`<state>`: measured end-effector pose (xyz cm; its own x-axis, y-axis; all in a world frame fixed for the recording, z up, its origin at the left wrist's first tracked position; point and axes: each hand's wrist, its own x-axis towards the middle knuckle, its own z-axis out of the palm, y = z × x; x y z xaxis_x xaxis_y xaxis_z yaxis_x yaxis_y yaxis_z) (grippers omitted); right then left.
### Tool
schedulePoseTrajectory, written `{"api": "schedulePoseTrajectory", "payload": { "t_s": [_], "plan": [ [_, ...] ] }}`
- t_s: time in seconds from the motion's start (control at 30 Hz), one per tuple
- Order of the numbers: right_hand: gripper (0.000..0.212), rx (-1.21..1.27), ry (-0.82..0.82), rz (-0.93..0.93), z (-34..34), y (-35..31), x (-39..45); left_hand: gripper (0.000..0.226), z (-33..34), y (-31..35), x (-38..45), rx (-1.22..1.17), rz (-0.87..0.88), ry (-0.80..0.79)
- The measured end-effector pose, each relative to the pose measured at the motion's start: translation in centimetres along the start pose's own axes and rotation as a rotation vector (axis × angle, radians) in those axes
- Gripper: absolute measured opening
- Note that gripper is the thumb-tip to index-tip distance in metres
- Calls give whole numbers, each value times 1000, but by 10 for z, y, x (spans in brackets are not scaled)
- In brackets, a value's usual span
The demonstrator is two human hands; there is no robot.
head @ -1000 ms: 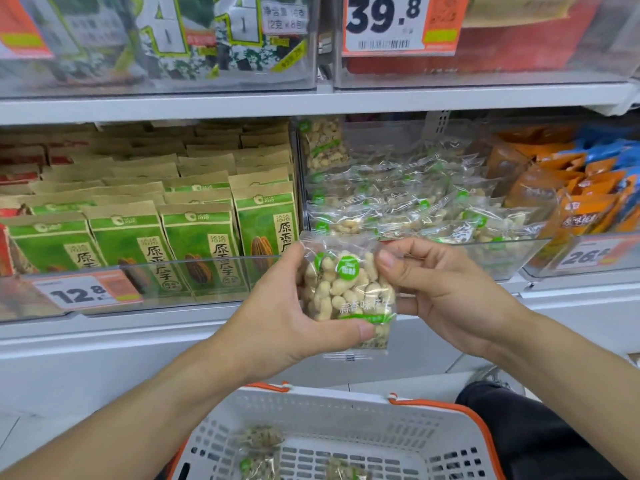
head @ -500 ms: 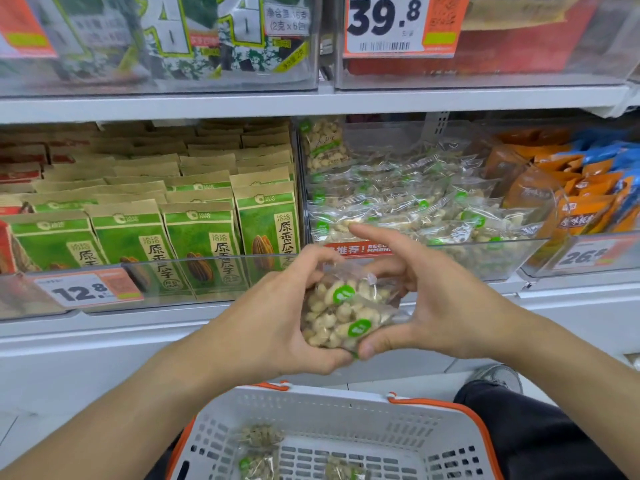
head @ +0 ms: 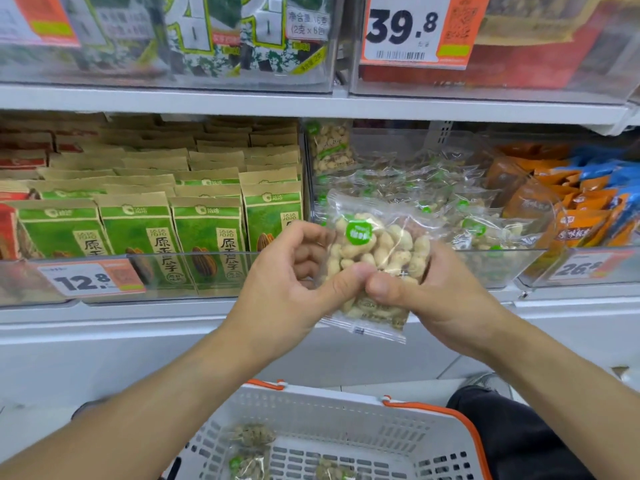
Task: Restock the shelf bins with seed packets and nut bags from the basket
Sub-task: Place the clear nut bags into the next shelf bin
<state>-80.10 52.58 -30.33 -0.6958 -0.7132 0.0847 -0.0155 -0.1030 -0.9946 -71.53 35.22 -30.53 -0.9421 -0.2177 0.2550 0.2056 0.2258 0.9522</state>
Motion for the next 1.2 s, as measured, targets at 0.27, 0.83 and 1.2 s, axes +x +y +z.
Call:
{"api": "schedulePoseTrajectory", "payload": {
  "t_s": [0.27, 0.83, 1.2],
  "plan": [
    [70, -388, 166, -324, 4, -30, 14, 51, -4, -9, 8, 252, 126, 84],
    [61, -639, 346, -64, -49, -12, 150, 12, -25, -39, 27, 709, 160, 182],
    [79, -800, 474, 18, -47, -7, 177, 2, -25, -41, 33, 723, 124, 152]
  ]
}}
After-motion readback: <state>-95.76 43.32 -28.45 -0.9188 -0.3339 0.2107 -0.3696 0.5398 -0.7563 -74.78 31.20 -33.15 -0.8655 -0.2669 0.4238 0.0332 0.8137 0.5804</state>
